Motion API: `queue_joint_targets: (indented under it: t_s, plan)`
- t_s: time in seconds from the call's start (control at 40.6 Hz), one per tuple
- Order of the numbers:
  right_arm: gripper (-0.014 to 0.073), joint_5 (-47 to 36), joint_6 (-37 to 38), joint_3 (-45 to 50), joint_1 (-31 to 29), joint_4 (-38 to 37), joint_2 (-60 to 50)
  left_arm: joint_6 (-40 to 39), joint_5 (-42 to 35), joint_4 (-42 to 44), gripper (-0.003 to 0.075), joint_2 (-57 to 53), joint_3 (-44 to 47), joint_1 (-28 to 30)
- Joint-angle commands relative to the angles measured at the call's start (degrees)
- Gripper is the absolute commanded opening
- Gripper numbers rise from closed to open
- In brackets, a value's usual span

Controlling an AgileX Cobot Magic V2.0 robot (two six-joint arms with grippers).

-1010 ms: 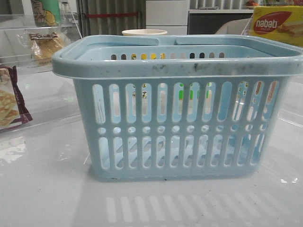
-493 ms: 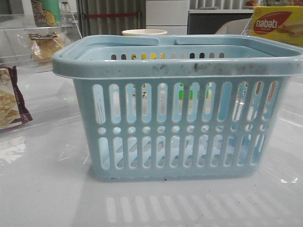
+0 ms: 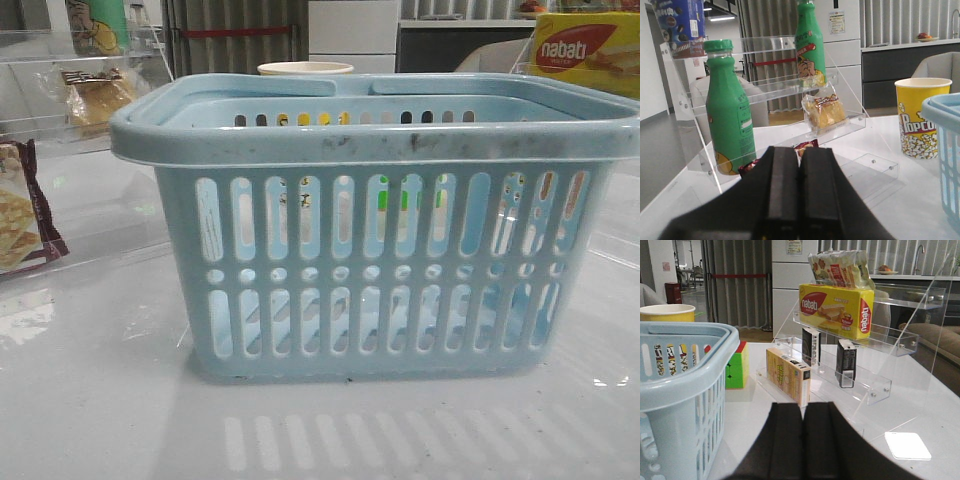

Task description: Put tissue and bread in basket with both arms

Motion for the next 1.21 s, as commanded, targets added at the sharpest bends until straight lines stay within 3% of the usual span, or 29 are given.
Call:
queue_joint_targets:
  t_s: [0.0,0.271,0.567,0.887,1.183]
  plan:
    - [0.0057,-2.7,-0.1,-7.8,-0.2,-0.1,-1.0,-0.7,-4.7,-0.4,0.0099,-1.0,-6.3,-0.2]
    - [0.0057,12.2,-0.1,-31.6,-0.2,-0.2,7.8,-0.7,9.5,-0.4,0.0099,7.9,-28.9,-0.2]
    - [0.0057,24.2,-0.1,-45.2,-0.2,-1.3,20.8,-0.7,27.2,-0.4,0.0099,22.4,-45.9,-0.2]
    - [0.0057,35.2,-0.1,-43.0,-0.2,-2.0,31.2,-0.7,41.2,-0.4,0.0099,32.4,-44.7,-0.2]
    - [0.0076,36.5,-0.1,-39.2,-0.2,-2.1,39.3,-0.7,41.8,-0.4,0.0101,40.0,-40.6,-0.2]
